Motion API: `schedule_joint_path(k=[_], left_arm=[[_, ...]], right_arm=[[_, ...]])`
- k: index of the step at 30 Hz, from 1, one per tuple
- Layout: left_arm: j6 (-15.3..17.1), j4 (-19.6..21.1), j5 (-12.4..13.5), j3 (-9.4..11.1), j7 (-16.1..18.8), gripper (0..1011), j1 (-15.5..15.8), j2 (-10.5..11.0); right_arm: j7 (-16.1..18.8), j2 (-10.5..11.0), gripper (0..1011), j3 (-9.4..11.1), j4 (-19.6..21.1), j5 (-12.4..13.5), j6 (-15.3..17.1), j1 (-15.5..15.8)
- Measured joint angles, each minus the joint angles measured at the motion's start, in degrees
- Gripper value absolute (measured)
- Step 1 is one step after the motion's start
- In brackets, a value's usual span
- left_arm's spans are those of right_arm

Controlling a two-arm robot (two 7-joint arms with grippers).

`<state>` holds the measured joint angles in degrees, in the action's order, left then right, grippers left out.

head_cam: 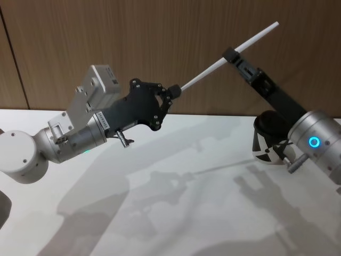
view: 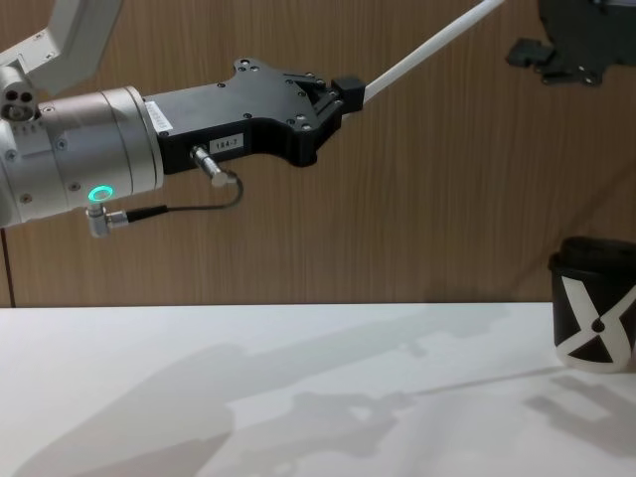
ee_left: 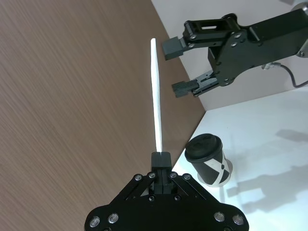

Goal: Pick up the straw with one hand, pass it to the other hand, and insert it into the cup.

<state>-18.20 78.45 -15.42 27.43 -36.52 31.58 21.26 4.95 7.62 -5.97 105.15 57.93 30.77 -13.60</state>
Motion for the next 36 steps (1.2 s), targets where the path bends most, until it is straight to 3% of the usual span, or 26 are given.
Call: schedule_joint_path(k=[19, 36], left_arm=[[0.0, 0.0, 0.0, 0.0, 0.0, 0, 0.0, 0.0], [0.0, 0.0, 0.0, 0.0, 0.0, 0, 0.0, 0.0]], right_arm=[[0.16, -0.56, 1001, -0.72, -6.2, -0.09, -2.83, -4.72], [0.12, -0.39, 971, -1.05, -8.51, 0.12, -3.85, -6.3]])
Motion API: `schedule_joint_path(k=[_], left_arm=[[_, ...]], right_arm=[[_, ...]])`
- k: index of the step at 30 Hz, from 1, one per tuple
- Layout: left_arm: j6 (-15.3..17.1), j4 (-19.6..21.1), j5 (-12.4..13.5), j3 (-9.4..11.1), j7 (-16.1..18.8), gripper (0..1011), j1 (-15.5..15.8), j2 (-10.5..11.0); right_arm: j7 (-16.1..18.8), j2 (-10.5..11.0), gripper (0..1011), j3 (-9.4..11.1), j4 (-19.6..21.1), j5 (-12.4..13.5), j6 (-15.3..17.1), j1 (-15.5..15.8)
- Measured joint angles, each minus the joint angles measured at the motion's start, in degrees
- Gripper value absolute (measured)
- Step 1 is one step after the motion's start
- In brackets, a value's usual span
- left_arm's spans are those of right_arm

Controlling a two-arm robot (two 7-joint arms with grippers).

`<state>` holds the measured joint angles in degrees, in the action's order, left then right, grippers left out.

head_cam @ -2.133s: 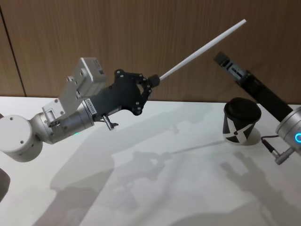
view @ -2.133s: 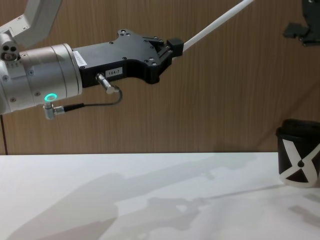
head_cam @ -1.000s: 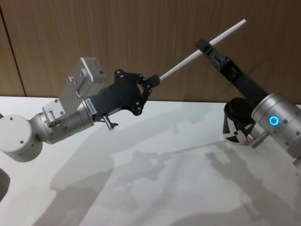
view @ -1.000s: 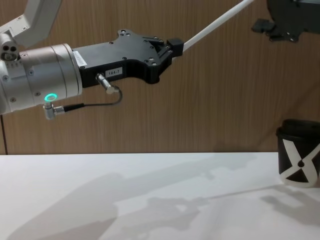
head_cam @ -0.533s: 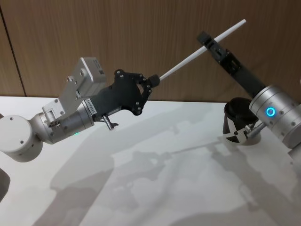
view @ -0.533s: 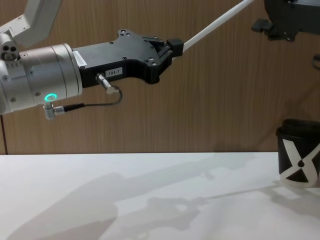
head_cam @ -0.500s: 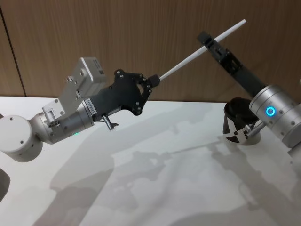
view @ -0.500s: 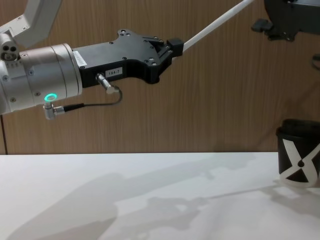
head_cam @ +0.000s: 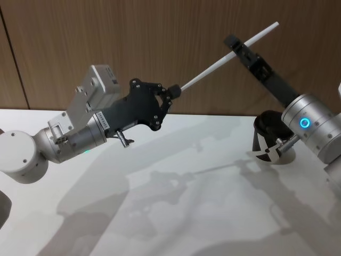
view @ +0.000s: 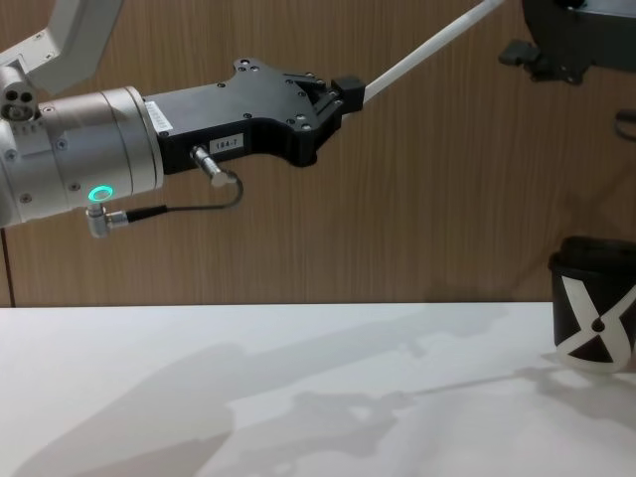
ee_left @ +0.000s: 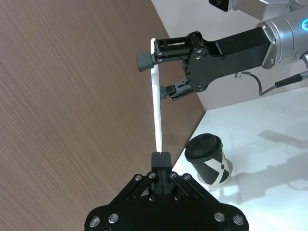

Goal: Pick up the straw with one hand, pass it to the other hand, and insert it into the cup.

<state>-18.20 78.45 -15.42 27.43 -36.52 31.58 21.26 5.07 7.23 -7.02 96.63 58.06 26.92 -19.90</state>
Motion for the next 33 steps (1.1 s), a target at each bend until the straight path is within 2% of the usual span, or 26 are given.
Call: schedule_joint_path(k=[2, 5, 9, 12, 18, 21, 26, 27, 33], left_arm=[[0.0, 0.0, 0.01, 0.0, 0.0, 0, 0.0, 0.0], [0.0, 0.0, 0.01, 0.0, 0.0, 0, 0.0, 0.0], [0.0, 0.0, 0.0, 0.0, 0.0, 0, 0.0, 0.0], [0.0, 0.0, 0.0, 0.0, 0.0, 0, 0.0, 0.0], [0.0, 0.0, 0.0, 0.0, 0.0, 0, 0.0, 0.0], [0.0, 0.0, 0.0, 0.0, 0.0, 0, 0.0, 0.0], [0.0, 0.0, 0.01, 0.0, 0.0, 0, 0.0, 0.0], [0.0, 0.0, 0.0, 0.0, 0.0, 0, 0.0, 0.0], [0.0, 0.0, 0.0, 0.0, 0.0, 0, 0.0, 0.0]], right_arm=[[-0.01, 0.02, 946, -0.02, -0.11, 0.02, -0.04, -0.05], [-0.02, 0.04, 837, -0.06, -0.27, 0.07, -0.11, -0.18], [-0.04, 0.05, 762, -0.08, -0.39, 0.11, -0.17, -0.28], [-0.05, 0.07, 627, -0.1, -0.49, 0.14, -0.2, -0.34], [-0.08, 0.09, 471, -0.14, -0.59, 0.18, -0.22, -0.41], [-0.09, 0.1, 340, -0.16, -0.63, 0.2, -0.24, -0.42], [-0.09, 0.13, 213, -0.16, -0.68, 0.21, -0.25, -0.45], [-0.09, 0.12, 148, -0.16, -0.68, 0.21, -0.26, -0.46], [-0.09, 0.13, 38, -0.16, -0.73, 0.21, -0.28, -0.49]])
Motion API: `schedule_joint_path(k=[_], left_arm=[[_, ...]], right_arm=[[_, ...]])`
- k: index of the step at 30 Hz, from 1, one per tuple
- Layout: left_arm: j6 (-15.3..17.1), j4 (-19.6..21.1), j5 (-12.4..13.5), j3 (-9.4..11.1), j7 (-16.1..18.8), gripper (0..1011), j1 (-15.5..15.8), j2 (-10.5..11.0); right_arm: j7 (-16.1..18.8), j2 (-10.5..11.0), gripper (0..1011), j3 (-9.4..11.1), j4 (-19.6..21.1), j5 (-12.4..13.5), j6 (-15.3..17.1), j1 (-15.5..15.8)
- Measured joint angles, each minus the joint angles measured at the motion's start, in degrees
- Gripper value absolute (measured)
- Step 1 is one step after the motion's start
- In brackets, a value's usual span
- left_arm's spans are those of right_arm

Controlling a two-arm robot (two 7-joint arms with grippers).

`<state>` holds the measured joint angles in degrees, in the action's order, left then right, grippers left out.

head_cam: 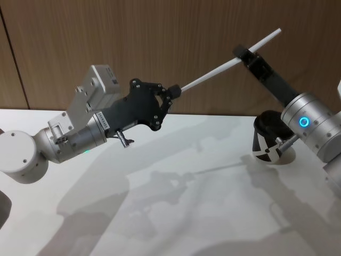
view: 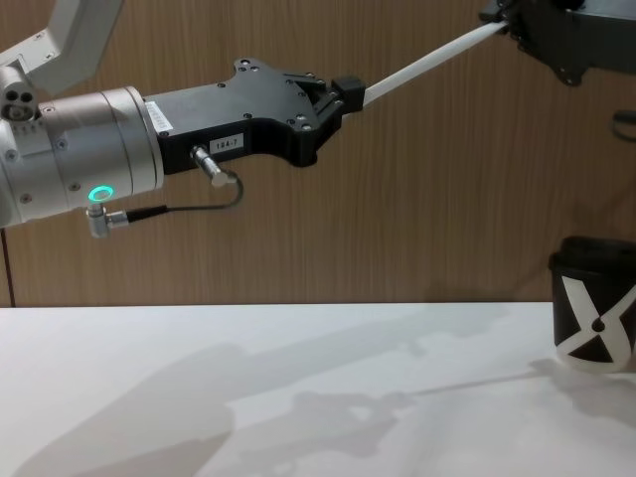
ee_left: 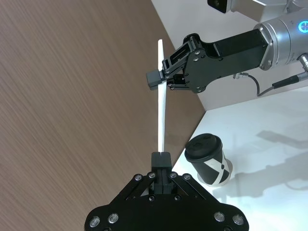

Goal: Pick up the straw with one hand, pass it to the other hand, and insert it into the cup.

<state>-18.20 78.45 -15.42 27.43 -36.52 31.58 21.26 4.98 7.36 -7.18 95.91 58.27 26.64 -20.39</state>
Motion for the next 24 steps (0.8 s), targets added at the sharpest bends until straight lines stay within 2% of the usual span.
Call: schedule_joint_path(k=[8, 21, 23, 24], left_arm=[[0.0, 0.0, 0.0, 0.0, 0.0, 0, 0.0, 0.0], [0.0, 0.0, 0.0, 0.0, 0.0, 0, 0.0, 0.0], [0.0, 0.0, 0.0, 0.0, 0.0, 22, 0.0, 0.01], [0.0, 0.0, 0.0, 0.0, 0.0, 64, 0.0, 0.01]], right_arm=[[0.0, 0.0, 2, 0.01, -0.04, 0.0, -0.01, -0.02], [-0.07, 0.02, 2, -0.09, 0.18, 0.09, -0.23, 0.13], [-0.14, 0.01, 2, -0.12, 0.25, 0.14, -0.31, 0.19], [-0.16, 0.01, 2, -0.17, 0.36, 0.19, -0.37, 0.25]])
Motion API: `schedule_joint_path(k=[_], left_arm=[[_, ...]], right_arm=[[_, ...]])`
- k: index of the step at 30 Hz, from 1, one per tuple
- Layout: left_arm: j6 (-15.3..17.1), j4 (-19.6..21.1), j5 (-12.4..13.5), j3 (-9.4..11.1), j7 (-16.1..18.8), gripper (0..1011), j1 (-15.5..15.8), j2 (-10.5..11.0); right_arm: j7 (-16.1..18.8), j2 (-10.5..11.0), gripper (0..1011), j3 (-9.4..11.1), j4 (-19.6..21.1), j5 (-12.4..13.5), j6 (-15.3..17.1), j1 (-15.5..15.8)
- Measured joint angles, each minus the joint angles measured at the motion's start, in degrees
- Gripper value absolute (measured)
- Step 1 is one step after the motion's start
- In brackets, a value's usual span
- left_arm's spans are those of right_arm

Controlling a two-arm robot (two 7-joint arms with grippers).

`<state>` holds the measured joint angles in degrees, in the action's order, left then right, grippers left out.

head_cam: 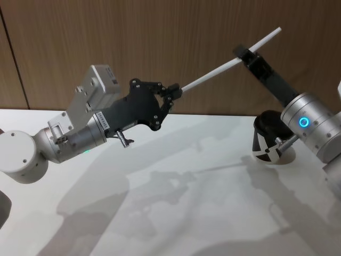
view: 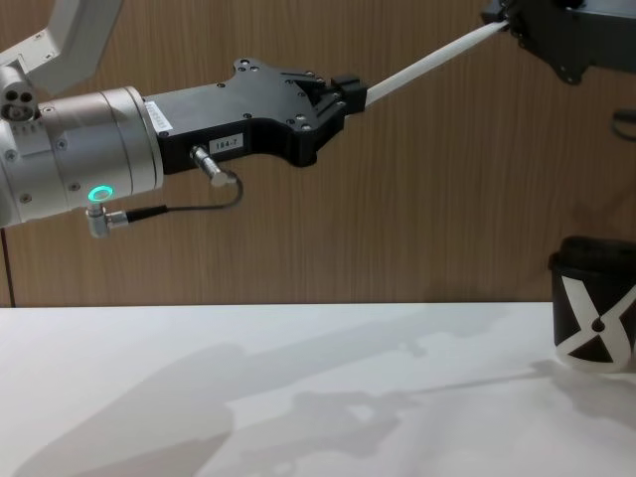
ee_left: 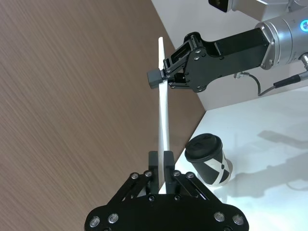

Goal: Pick up the straw with one hand, pass it to the other hand, and insert it into the cup.

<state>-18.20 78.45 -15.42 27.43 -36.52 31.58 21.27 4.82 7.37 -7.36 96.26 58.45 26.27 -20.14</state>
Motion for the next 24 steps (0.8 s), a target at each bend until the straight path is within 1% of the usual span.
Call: schedule_joint_path(k=[1, 2, 3, 4, 6, 10, 11, 13, 14, 18, 20, 22, 23, 24], left_arm=[[0.0, 0.0, 0.0, 0.0, 0.0, 64, 0.0, 0.0], [0.0, 0.0, 0.0, 0.0, 0.0, 94, 0.0, 0.0], [0.0, 0.0, 0.0, 0.0, 0.0, 145, 0.0, 0.0], [0.0, 0.0, 0.0, 0.0, 0.0, 145, 0.0, 0.0], [0.0, 0.0, 0.0, 0.0, 0.0, 200, 0.0, -0.01], [0.0, 0.0, 0.0, 0.0, 0.0, 329, 0.0, -0.01], [0.0, 0.0, 0.0, 0.0, 0.0, 342, 0.0, -0.01], [0.0, 0.0, 0.0, 0.0, 0.0, 433, 0.0, -0.01], [0.0, 0.0, 0.0, 0.0, 0.0, 457, 0.0, -0.01], [0.0, 0.0, 0.0, 0.0, 0.0, 578, 0.0, -0.01], [0.0, 0.0, 0.0, 0.0, 0.0, 657, 0.0, -0.01], [0.0, 0.0, 0.0, 0.0, 0.0, 693, 0.0, -0.01], [0.0, 0.0, 0.0, 0.0, 0.0, 749, 0.0, -0.01], [0.0, 0.0, 0.0, 0.0, 0.0, 781, 0.0, -0.01]], right_arm=[[-0.01, 0.0, 2, -0.04, 0.03, 0.03, -0.02, 0.06], [-0.01, 0.0, 2, -0.07, 0.07, 0.05, -0.03, 0.09], [-0.01, 0.03, 2, -0.14, 0.16, 0.08, -0.09, 0.15], [-0.01, 0.05, 2, -0.18, 0.21, 0.1, -0.13, 0.18], [0.01, 0.13, 2, -0.29, 0.29, 0.13, -0.28, 0.26], [0.14, 0.37, 2, -0.53, 0.49, 0.13, -0.57, 0.35], [0.18, 0.4, 2, -0.56, 0.51, 0.11, -0.67, 0.36], [0.33, 0.66, 2, -0.8, 0.62, -0.09, -1.1, 0.41], [0.39, 0.72, 2, -0.85, 0.64, -0.22, -1.27, 0.42], [0.88, 1.32, 2, -1.38, 0.78, -1.4, -2.41, 0.44], [1.22, 1.75, 2, -1.72, 0.87, -2.33, -3.43, 0.45], [1.46, 2.11, 2, -1.99, 0.91, -3.2, -4.29, 0.45], [1.63, 2.44, 2, -2.24, 0.95, -4.13, -5.17, 0.46], [1.68, 2.61, 2, -2.38, 0.96, -4.56, -5.58, 0.46]])
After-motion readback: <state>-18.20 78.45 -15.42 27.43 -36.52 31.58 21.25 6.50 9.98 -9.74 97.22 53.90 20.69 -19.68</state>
